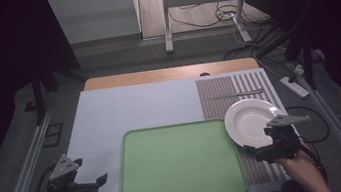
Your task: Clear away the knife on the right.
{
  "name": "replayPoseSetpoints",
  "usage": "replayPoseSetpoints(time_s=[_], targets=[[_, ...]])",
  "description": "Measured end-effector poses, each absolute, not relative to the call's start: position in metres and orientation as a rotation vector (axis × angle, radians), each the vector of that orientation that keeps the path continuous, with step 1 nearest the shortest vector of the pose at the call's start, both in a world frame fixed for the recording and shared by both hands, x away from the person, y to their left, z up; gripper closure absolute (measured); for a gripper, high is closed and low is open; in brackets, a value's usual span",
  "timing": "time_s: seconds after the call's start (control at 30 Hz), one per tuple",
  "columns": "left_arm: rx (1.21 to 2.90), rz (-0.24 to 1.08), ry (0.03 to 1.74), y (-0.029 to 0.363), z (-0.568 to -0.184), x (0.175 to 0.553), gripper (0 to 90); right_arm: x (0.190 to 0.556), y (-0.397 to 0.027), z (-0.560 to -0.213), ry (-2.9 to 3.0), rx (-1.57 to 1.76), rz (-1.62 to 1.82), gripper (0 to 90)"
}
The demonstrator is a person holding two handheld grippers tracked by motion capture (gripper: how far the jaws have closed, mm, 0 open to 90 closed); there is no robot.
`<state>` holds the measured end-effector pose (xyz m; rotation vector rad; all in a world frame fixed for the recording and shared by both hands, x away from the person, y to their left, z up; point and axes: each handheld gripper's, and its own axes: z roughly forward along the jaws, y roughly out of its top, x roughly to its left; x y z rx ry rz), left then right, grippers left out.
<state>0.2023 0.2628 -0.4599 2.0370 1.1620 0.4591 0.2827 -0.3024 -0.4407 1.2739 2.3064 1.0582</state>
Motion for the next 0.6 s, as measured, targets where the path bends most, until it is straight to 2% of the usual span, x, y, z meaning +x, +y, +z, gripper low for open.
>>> replayPoseSetpoints(time_s=[0.6], targets=[[2.036, 0.458, 1.162, 0.263, -0.46, 0.202, 1.4, 0.32, -0.291, -0.453, 2.364, 1.315, 0.932, 1.4]])
